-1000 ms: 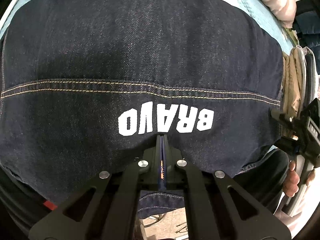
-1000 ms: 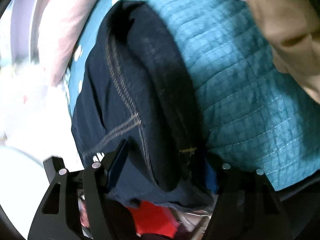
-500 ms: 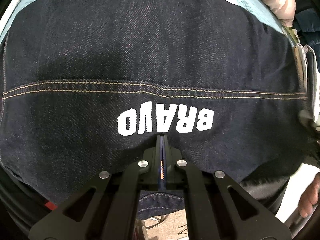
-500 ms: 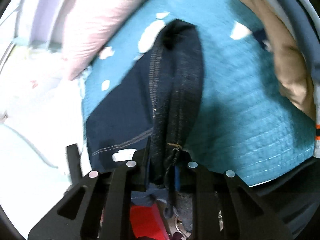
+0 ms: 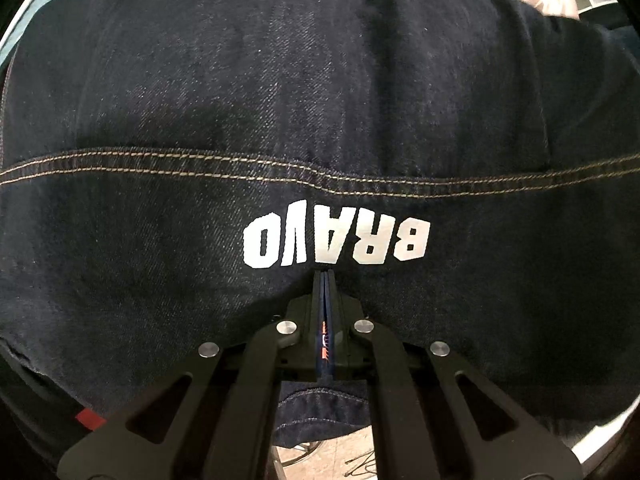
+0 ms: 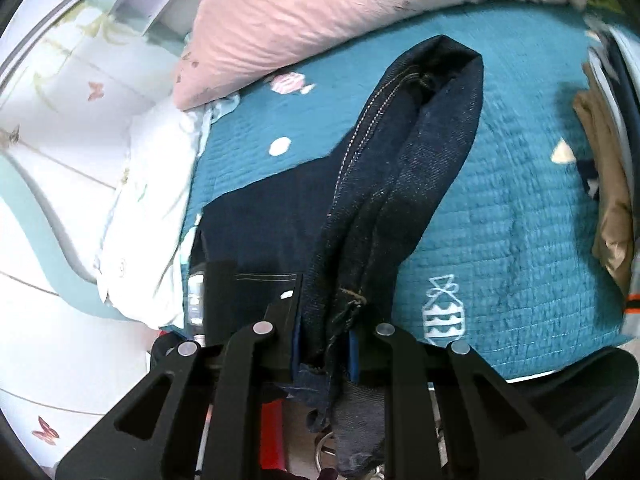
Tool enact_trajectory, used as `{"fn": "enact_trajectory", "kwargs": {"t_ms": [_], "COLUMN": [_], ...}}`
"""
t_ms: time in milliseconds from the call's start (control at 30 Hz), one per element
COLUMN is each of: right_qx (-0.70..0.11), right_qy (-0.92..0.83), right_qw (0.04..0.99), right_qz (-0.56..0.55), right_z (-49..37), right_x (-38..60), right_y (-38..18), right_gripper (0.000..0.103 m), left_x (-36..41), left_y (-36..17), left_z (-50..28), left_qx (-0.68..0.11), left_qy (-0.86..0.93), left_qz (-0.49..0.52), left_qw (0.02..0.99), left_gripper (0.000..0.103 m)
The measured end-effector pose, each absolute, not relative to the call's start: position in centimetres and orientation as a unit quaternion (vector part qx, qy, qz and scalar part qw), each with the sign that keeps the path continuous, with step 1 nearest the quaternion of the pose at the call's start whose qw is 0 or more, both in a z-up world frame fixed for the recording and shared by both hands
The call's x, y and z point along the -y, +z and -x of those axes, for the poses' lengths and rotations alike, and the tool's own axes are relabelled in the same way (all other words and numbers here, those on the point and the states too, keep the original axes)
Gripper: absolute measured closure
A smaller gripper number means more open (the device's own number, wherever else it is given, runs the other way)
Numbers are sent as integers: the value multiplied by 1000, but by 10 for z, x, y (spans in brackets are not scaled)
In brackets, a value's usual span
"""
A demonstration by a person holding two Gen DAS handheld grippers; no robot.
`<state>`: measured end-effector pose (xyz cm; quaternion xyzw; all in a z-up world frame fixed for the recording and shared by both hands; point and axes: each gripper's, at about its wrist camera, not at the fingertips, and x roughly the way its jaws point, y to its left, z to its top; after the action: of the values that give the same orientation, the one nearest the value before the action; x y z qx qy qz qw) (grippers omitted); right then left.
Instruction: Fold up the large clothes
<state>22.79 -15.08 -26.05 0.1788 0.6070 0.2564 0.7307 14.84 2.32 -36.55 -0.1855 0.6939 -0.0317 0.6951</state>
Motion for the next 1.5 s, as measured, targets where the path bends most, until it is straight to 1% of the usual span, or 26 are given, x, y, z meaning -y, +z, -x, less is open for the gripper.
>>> {"fn": "enact_trajectory", "kwargs": {"t_ms": [167,333,400,533,633,833,967,1100,1167,1400,1500], "right_qx": [-597,-587,-586,-588,-593,-608,-624,-645,-659,-698,-705], "right_qy": [279,314,323,347,361,389,394,387,383,360,352], "right_qw": [738,737,736,727,717,691,674,657,646,613,608], "right_qz": [-145,-118,-104,-71,-51,-8,17,38,42,84,91], "right_z": [-215,-205,-202,-196,-191,-182,-180,-180,-183,-179,-177], "right_x": [128,83,63,15,-18,-84,-125,-160,-174,-214,-227], "right_y": [-240,-217,-211,-205,-206,-225,-243,-268,-283,-343,-367], "right_gripper": [87,87,87,87,87,87,87,87,87,87,83], "left_x": [-22,-35,-46,-89,-119,-170,-205,-228,-251,-268,-269], "left_y": [-358,-323,-310,-290,-280,-272,-280,-291,-292,-299,-303], "left_z": [-144,-135,-130,-108,-91,-57,-40,-26,-16,-10,-11], "left_qx": [-689,-659,-652,-632,-623,-606,-605,-611,-611,-609,-611], "left_qy": [-33,-50,-40,-13,16,60,93,125,134,154,159], "left_qz": [181,194,188,223,225,261,290,317,325,335,334], "left_qw": [701,725,733,742,749,749,736,715,709,702,700], "left_gripper": [102,102,102,102,101,101,101,101,101,101,101]}}
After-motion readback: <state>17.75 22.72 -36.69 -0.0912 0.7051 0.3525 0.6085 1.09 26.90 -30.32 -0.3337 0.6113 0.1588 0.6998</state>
